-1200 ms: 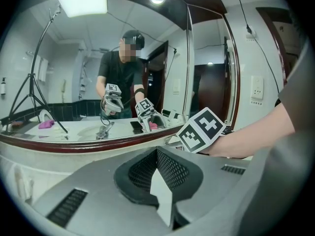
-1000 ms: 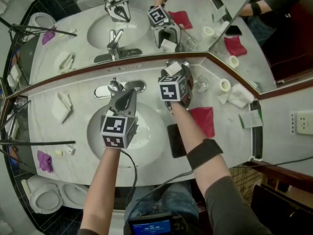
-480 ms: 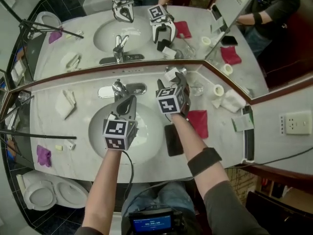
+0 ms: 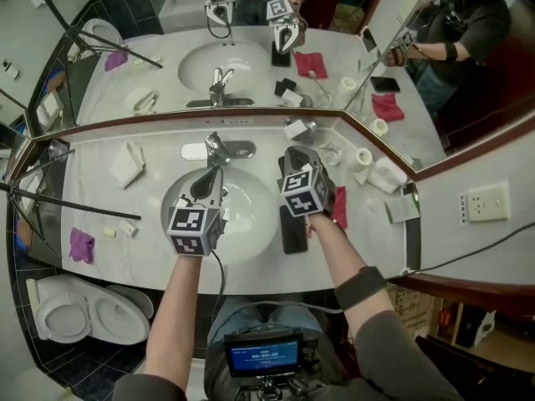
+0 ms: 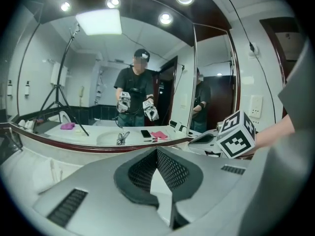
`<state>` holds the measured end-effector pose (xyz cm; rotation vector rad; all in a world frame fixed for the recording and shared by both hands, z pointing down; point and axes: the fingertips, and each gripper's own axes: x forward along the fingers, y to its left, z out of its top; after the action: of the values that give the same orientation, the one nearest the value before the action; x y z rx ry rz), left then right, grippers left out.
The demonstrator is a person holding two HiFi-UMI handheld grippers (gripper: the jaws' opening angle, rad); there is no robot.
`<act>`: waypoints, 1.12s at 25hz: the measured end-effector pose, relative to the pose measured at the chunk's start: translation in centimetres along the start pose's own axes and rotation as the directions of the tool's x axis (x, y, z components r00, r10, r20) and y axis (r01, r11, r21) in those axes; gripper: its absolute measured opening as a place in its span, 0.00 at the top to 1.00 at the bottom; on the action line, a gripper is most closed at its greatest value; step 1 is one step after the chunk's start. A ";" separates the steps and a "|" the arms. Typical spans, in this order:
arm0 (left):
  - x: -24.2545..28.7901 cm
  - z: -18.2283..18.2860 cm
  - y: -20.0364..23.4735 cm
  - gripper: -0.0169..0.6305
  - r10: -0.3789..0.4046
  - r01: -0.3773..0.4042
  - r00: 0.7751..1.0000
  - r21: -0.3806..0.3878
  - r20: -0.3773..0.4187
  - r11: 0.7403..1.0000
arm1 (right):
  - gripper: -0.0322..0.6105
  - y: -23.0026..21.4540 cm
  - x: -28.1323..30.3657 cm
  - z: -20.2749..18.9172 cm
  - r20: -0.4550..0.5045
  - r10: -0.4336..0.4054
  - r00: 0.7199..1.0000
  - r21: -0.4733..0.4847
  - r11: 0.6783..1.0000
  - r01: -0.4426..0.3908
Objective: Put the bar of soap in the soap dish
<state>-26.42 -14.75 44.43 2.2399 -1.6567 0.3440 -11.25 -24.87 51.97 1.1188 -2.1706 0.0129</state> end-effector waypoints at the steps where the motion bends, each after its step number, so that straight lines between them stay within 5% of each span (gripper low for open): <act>1: -1.0 0.3 0.2 0.97 0.010 -0.010 1.000 -0.003 0.008 1.000 | 0.92 0.0 -0.8 -0.4 -0.007 0.005 1.000 -0.016 1.000 -0.005; 8: -7.6 2.2 1.7 0.97 0.094 -0.092 0.994 -0.039 0.050 0.995 | 0.92 0.2 -6.0 -8.0 -0.124 0.028 0.992 -0.020 0.999 -0.031; 21: -12.8 3.2 2.4 0.97 0.159 -0.158 0.985 -0.026 0.071 0.987 | 0.92 -1.6 -12.6 -21.2 -0.258 -0.008 0.966 0.172 0.984 0.054; 25: -13.6 2.6 2.6 0.97 0.175 -0.173 0.982 -0.029 0.066 0.984 | 0.92 -3.6 -14.6 -23.3 -0.286 -0.037 0.957 0.289 0.949 0.124; 28: -13.9 2.4 2.6 0.97 0.185 -0.184 0.981 -0.030 0.064 0.982 | 0.92 -5.5 -15.6 -27.1 -0.319 -0.055 0.946 0.426 0.883 0.195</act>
<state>-32.97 -4.21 37.24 2.1065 -1.8994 0.2951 14.27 -8.94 62.14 1.4109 -1.8603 0.6241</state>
